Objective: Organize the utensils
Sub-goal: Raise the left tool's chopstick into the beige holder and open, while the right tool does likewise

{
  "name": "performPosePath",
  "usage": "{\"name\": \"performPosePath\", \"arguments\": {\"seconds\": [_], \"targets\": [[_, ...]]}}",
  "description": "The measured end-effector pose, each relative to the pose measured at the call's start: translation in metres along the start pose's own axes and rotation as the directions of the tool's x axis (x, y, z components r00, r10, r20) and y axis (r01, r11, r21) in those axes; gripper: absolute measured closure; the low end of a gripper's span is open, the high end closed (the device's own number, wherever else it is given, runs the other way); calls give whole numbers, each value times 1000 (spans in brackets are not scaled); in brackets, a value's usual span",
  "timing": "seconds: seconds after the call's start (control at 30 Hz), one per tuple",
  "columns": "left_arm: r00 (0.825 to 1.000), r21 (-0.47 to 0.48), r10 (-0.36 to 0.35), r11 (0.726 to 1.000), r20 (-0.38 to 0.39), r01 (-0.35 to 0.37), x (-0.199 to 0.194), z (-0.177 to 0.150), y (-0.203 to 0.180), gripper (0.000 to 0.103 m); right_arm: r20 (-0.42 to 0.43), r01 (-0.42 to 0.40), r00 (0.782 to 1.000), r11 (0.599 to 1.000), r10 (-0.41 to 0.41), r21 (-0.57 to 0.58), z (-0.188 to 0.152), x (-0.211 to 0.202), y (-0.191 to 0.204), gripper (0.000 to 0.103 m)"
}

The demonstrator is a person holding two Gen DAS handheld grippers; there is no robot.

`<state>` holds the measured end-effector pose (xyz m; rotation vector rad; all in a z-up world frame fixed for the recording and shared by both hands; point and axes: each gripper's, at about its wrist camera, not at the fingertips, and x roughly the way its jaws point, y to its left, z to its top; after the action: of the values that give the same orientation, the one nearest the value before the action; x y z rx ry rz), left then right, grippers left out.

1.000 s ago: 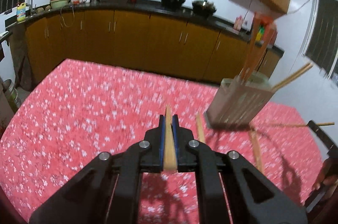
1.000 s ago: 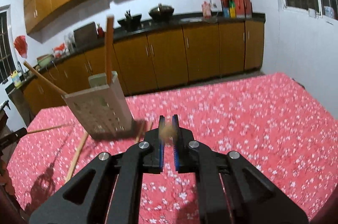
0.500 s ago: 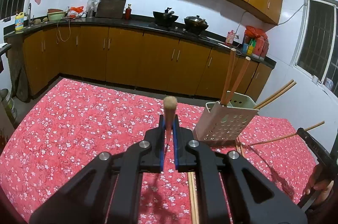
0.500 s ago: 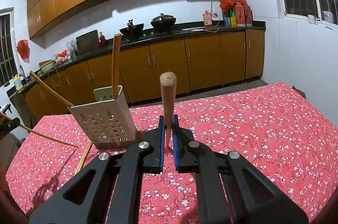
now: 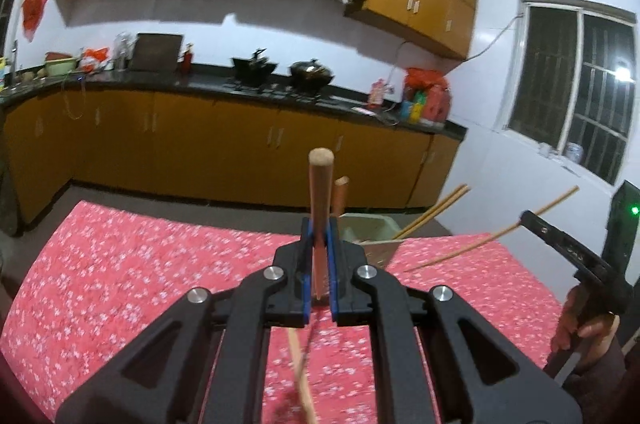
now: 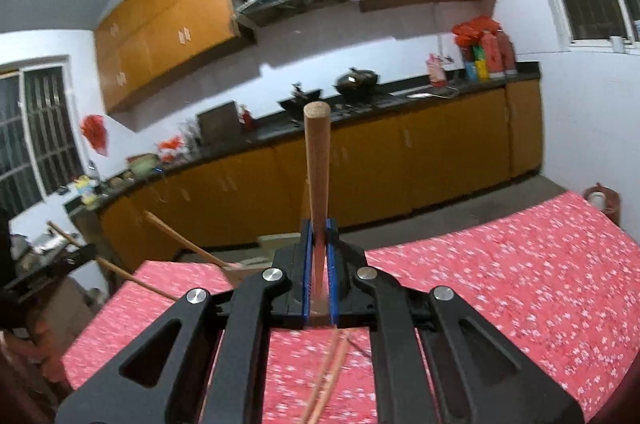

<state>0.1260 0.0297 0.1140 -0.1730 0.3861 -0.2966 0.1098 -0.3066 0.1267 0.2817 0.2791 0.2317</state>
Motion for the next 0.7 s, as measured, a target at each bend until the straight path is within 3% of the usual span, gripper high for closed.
{"name": "performPosePath", "arguments": {"seconds": [0.1,0.37,0.53,0.7], "targets": [[999,2,-31,1000,32,31,-4,8,-10,95,29,-25,999,1000,25,2,8,-3,6,96],[987,-52,-18,998,163,26,7,41,-25,95,87,-8,996,1000,8,1,24,22,21,96],[971,-90,34,996,237,-13,18,54,-24,95,58,24,998,999,-22,-37,22,49,30,96],[972,-100,69,994,223,-47,45,50,-23,95,-14,31,999,998,-32,-57,12,75,33,96]]}}
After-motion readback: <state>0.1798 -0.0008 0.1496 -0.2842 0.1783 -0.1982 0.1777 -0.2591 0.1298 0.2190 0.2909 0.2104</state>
